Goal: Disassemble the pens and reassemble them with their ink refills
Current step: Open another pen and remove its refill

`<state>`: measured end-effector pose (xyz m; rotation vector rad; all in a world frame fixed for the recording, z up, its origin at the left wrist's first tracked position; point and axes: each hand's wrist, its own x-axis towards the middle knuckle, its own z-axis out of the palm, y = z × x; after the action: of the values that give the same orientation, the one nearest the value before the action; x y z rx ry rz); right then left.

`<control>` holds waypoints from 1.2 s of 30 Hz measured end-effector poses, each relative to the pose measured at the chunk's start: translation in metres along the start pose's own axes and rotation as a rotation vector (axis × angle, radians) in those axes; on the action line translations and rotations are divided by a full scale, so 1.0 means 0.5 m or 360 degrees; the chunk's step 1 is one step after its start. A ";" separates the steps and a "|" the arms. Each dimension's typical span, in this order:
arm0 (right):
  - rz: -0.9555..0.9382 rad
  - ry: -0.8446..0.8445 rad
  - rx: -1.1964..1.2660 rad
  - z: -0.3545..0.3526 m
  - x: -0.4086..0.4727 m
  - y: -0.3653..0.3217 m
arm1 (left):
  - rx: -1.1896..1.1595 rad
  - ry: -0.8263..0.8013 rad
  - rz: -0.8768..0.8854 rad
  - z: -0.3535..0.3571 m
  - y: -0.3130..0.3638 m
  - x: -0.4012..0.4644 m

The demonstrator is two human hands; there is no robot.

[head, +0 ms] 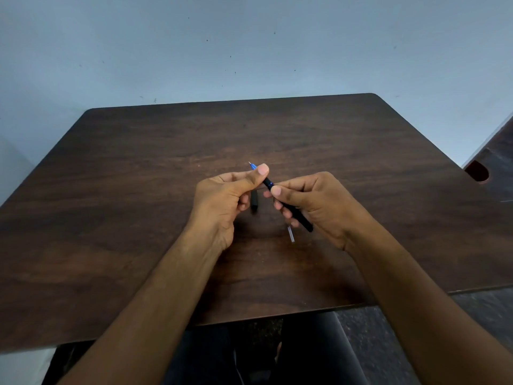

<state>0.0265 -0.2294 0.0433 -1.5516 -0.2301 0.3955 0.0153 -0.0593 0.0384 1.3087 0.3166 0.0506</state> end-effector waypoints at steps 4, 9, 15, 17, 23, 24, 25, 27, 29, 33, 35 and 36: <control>-0.0090 0.0065 -0.0098 -0.004 0.005 0.005 | 0.0029 -0.0121 0.0019 -0.002 0.002 -0.001; -0.0059 0.0072 -0.0080 -0.009 0.008 0.009 | 0.0079 -0.0395 0.0010 -0.010 0.012 -0.006; -0.0055 0.0041 -0.0002 -0.004 0.004 0.002 | -0.0076 -0.0125 0.0006 0.004 0.005 -0.004; -0.0069 0.0039 -0.0017 0.000 0.002 0.000 | 0.0010 -0.0124 -0.0024 0.005 0.004 -0.001; -0.0072 0.0097 -0.0069 -0.002 -0.001 -0.002 | 0.0113 -0.0497 0.0007 -0.011 0.013 -0.005; -0.0063 0.0091 -0.0076 -0.002 -0.001 -0.002 | 0.0107 -0.0526 0.0021 -0.014 0.013 -0.006; -0.0053 0.0082 -0.0081 -0.001 -0.001 -0.003 | 0.0102 -0.0504 0.0036 -0.015 0.012 -0.007; -0.0042 0.0070 -0.0066 0.002 -0.001 -0.003 | 0.0080 -0.0377 0.0049 -0.013 0.010 -0.008; -0.0039 0.0069 -0.0036 0.006 0.000 -0.004 | 0.0064 -0.0248 0.0026 -0.009 0.008 -0.008; -0.0030 0.0058 -0.0025 0.012 0.000 -0.005 | 0.0180 -0.0059 -0.0016 -0.010 0.006 0.001; -0.0026 0.0060 -0.0037 0.012 0.000 -0.007 | 0.0195 -0.0108 -0.0031 -0.009 0.008 0.003; -0.0031 0.0065 -0.0053 0.012 0.000 -0.008 | 0.0202 -0.0175 -0.0025 -0.008 0.009 0.003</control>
<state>0.0245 -0.2236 0.0472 -1.5877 -0.2208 0.3457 0.0165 -0.0538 0.0414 1.4287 0.2392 -0.0557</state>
